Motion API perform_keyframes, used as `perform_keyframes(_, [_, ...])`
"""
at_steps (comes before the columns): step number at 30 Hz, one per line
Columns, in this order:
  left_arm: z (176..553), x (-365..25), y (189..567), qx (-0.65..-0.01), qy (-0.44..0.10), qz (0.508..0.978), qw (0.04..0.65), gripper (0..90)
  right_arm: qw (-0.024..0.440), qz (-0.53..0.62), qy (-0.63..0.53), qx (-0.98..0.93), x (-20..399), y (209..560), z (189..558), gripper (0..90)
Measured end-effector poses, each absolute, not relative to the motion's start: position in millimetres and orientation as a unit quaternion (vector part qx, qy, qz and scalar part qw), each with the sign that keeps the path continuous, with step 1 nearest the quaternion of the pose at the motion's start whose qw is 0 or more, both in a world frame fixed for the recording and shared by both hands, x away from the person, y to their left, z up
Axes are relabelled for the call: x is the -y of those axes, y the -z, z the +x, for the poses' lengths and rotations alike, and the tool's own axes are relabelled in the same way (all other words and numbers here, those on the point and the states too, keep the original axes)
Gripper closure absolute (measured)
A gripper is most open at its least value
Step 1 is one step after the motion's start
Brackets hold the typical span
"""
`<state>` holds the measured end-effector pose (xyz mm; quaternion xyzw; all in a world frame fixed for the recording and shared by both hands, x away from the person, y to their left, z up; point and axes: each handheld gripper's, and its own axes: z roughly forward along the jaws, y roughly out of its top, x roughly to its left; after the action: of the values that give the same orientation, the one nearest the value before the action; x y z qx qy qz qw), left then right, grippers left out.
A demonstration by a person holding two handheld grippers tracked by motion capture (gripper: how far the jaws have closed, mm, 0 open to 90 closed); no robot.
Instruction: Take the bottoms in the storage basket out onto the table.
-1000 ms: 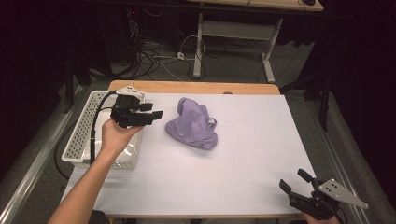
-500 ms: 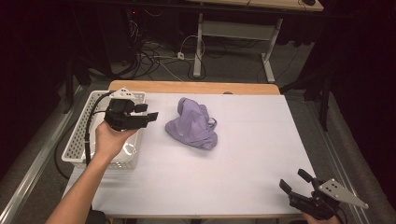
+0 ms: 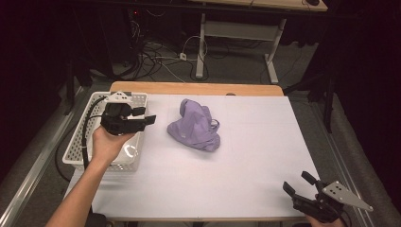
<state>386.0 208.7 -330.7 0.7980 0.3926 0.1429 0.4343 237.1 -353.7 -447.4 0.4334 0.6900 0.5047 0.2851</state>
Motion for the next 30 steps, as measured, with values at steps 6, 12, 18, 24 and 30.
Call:
perform_keyframes(6, [383, -213, 334, -0.397, -0.143, 0.794, 0.437, 44.4, 0.284, 0.434, -0.505, -0.69, 353, 447, 238, 19.5])
perform_keyframes(12, [379, -219, 338, -0.403, -0.144, 0.787, 0.444, 44.4, 0.283, 0.433, -0.506, -0.69, 353, 447, 238, 19.5])
perform_keyframes(18, [372, -225, 341, -0.405, -0.146, 0.782, 0.451, 44.4, 0.283, 0.431, -0.506, -0.691, 353, 447, 240, 19.5])
perform_keyframes(24, [364, -232, 345, -0.41, -0.15, 0.775, 0.456, 44.4, 0.282, 0.43, -0.506, -0.693, 351, 447, 242, 19.5])
perform_keyframes(30, [357, -240, 348, -0.416, -0.163, 0.766, 0.463, 44.4, 0.28, 0.427, -0.507, -0.694, 351, 447, 243, 19.5])
